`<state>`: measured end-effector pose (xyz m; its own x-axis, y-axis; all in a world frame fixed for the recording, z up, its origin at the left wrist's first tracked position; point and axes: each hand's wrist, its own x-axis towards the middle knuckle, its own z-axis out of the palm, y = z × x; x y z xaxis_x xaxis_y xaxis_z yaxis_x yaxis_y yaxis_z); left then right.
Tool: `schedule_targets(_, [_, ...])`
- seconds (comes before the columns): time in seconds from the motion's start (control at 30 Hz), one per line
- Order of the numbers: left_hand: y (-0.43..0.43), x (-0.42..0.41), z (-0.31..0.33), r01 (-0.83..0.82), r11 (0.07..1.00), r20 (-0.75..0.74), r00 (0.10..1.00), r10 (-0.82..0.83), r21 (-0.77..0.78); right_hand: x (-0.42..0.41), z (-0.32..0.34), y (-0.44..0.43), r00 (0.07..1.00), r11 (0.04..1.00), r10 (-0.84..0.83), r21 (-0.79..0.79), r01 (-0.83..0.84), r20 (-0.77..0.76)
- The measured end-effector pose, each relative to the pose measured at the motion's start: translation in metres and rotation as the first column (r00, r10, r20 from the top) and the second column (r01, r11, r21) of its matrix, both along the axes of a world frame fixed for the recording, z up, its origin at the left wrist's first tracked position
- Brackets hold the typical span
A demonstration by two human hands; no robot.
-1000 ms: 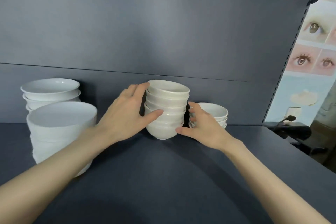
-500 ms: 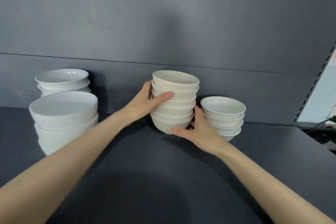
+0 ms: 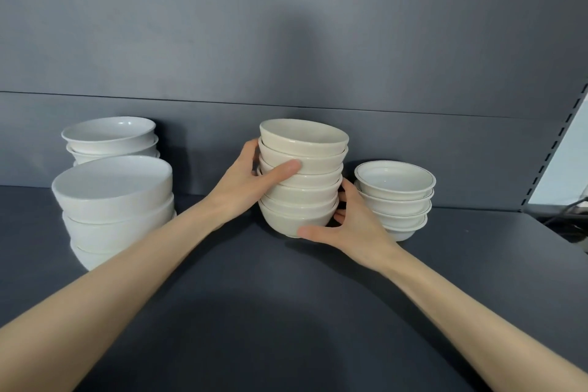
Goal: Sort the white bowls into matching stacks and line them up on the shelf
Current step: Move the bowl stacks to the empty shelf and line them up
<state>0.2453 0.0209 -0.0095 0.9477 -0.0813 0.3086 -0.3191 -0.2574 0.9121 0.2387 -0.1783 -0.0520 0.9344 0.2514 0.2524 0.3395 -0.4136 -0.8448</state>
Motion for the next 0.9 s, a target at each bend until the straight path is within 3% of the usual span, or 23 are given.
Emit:
schedule_targets(0.2, [0.000,-0.016,-0.002,0.030,0.999,0.030,0.999,-0.031,0.023,-0.003,-0.003,0.008,0.998,0.997,-0.047,-0.060,0.045,-0.032])
schedule_targets(0.33, [0.005,-0.017,-0.002,0.045,0.998,0.001,0.999,-0.045,0.053,-0.001,-0.006,0.011,0.996,0.998,0.019,-0.051,-0.023,-0.088])
schedule_targets(0.53, [0.008,-0.009,-0.011,0.103,0.993,-0.022,0.994,-0.105,-0.062,-0.006,-0.005,0.008,0.969,0.981,0.151,0.151,-0.123,-0.194])
schedule_targets(0.9, [0.009,-0.009,-0.011,0.149,0.986,-0.004,0.989,-0.150,-0.076,-0.007,-0.004,0.008,0.982,0.971,0.143,0.207,-0.115,-0.126])
